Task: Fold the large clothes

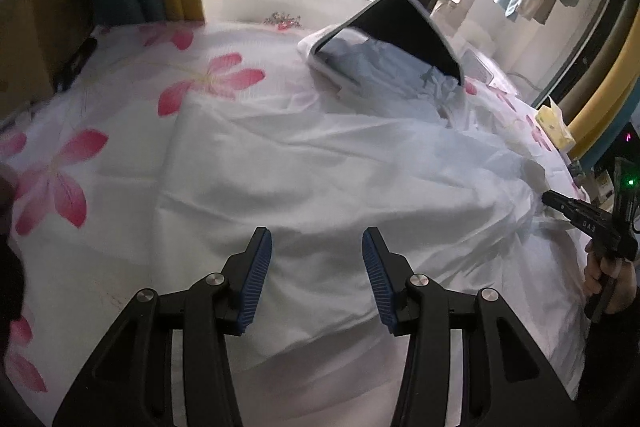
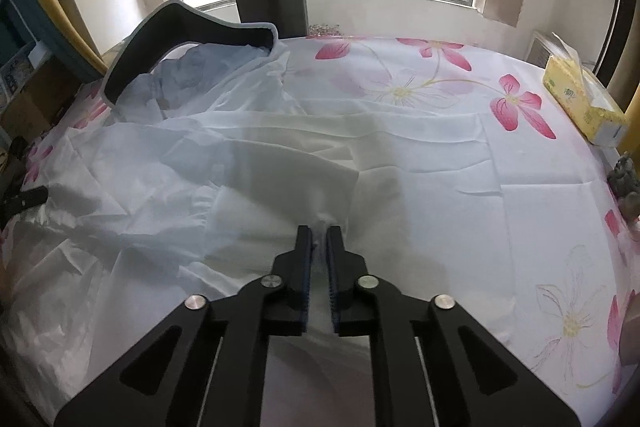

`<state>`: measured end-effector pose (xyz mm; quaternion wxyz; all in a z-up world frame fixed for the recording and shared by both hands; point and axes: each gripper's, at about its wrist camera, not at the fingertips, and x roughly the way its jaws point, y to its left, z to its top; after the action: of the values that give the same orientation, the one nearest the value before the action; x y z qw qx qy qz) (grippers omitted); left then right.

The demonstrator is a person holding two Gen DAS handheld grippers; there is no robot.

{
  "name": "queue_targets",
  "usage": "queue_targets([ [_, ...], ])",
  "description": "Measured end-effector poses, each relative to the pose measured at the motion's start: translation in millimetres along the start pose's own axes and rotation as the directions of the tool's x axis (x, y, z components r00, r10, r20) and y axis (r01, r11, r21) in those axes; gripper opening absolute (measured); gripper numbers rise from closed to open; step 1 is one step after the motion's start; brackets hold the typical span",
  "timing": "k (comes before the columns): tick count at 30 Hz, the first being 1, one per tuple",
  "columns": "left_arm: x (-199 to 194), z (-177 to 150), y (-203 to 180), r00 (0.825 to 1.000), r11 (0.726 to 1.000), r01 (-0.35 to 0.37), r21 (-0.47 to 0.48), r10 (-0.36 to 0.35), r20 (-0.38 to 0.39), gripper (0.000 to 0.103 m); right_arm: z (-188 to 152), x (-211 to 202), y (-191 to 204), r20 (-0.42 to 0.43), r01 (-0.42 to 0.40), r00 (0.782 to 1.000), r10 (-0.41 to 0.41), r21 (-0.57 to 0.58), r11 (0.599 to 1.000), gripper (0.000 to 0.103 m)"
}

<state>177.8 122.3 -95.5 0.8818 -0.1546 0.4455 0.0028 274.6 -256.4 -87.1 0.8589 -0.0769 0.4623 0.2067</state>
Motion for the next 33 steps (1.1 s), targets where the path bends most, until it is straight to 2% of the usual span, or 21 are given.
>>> queue_targets([
  [4,-2.4,15.9,-10.1,1.0,0.999,0.006,0.052,-0.007,0.019,0.05,0.8,-9.4,-5.0,0.014,0.009,1.0,-0.009,-0.009,1.0,0.034],
  [8,3.6,39.7,-22.2,0.999,0.992,0.032,0.121,-0.037,0.04,0.05,9.0,-14.1,-10.7,0.014,0.053,0.999,-0.053,-0.042,0.998,0.036],
  [10,15.3,54.1,-27.6,0.996,0.986,0.084,0.144,-0.089,0.029,0.05,16.7,-14.0,-11.4,0.014,0.077,0.997,-0.077,-0.082,0.994,0.036],
  [13,32.1,76.7,-32.4,0.997,0.986,0.079,0.149,-0.081,0.009,0.05,31.5,-8.0,-7.1,0.016,0.094,0.996,-0.092,-0.139,0.986,0.036],
  [16,42.1,97.5,-33.5,0.996,0.984,0.069,0.167,-0.076,0.04,0.05,50.2,2.3,4.9,0.007,0.077,0.997,-0.078,-0.189,0.979,0.036],
  [20,63.5,116.1,-25.4,0.998,0.989,0.048,0.139,-0.054,0.04,0.05,76.9,13.4,29.2,0.025,0.065,0.998,-0.061,-0.272,0.96,0.036],
  [26,88.1,123.9,-7.3,0.999,0.996,0.036,0.081,-0.038,0.018,0.05,121.6,51.2,57.6,0.017,0.038,0.999,-0.034,-0.363,0.931,0.038],
  [29,95.8,127.8,11.5,0.999,0.998,0.052,0.019,-0.053,0.002,0.05,140.7,70.5,69.8,0.031,0.078,0.997,-0.072,-0.398,0.914,0.041],
  [33,104.6,130.9,31.6,0.999,0.999,0.043,-0.019,-0.043,-0.003,0.05,156.7,90.9,79.7,0.047,0.089,0.996,-0.076,-0.431,0.898,0.051],
])
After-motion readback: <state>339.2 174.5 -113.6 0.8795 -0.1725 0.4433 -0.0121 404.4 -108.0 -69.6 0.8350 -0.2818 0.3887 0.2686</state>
